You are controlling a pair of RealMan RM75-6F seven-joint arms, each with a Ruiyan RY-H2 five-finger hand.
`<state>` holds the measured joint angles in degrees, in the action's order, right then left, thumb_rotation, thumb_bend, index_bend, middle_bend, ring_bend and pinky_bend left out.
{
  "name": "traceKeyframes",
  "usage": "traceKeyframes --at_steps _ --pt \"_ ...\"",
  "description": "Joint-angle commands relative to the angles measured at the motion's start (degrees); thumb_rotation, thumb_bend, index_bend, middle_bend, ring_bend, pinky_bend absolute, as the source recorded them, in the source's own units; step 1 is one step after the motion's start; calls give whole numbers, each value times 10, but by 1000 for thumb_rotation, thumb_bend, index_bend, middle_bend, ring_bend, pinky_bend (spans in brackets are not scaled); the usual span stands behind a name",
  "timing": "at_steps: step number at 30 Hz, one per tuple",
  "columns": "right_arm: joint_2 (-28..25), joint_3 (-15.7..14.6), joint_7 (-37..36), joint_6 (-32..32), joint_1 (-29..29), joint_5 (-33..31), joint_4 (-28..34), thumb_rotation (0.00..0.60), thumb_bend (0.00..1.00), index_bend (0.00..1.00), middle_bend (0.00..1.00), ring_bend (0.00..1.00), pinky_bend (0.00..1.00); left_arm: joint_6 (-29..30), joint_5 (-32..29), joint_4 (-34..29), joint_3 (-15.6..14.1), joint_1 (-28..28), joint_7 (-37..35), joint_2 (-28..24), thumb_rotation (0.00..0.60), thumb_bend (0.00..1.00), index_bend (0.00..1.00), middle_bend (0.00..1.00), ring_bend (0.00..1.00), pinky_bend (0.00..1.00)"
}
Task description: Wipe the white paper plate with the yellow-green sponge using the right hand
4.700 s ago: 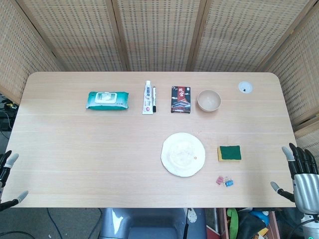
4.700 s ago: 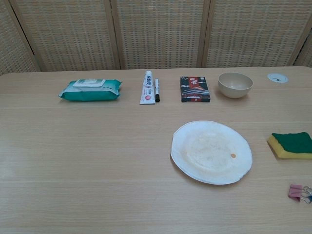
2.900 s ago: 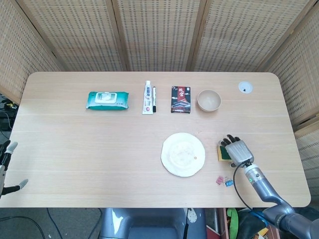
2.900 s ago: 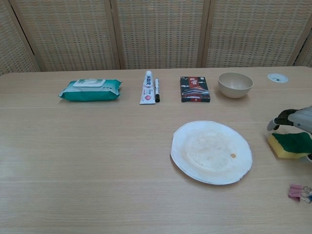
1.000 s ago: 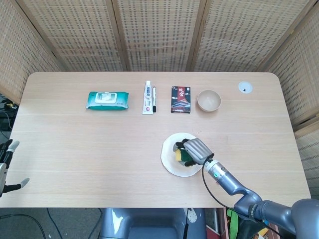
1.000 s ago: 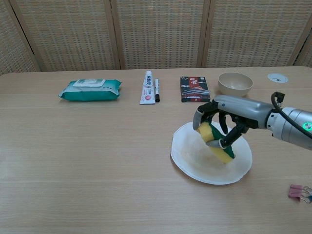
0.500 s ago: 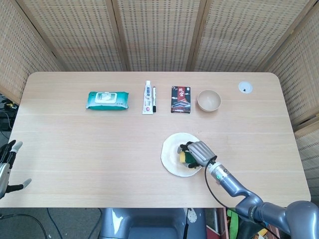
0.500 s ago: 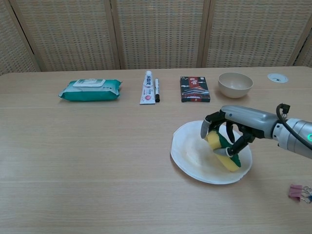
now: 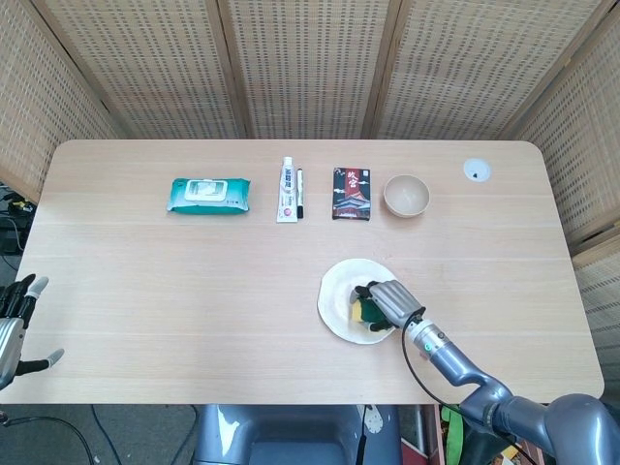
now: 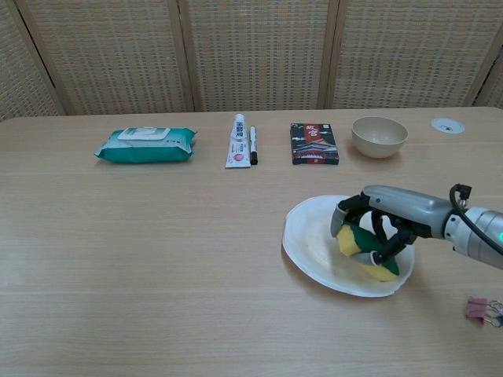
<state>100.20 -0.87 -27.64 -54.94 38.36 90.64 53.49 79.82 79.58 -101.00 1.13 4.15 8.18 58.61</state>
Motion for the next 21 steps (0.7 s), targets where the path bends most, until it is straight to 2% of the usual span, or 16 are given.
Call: traceKeyframes --at_steps 1,9,16,21 --pt "6 -3 -8 -2 -1 2 -10 600 320 396 502 371 561 1 1 0 0 0 0 0 600 0 0 0 0 0" --pt "-14 9 -22 -31 1 5 18 600 325 396 502 371 561 1 3 0 -2 0 -2 -1 600 0 0 0 0 0" --pt "-41 39 19 -38 7 -18 56 600 334 396 503 375 561 4 11 -2 -6 -1 -8 -4 600 0 0 0 0 0" --pt "-40 32 29 -20 3 -29 59 600 336 396 504 376 561 6 13 -1 -6 -2 -12 -5 600 0 0 0 0 0"
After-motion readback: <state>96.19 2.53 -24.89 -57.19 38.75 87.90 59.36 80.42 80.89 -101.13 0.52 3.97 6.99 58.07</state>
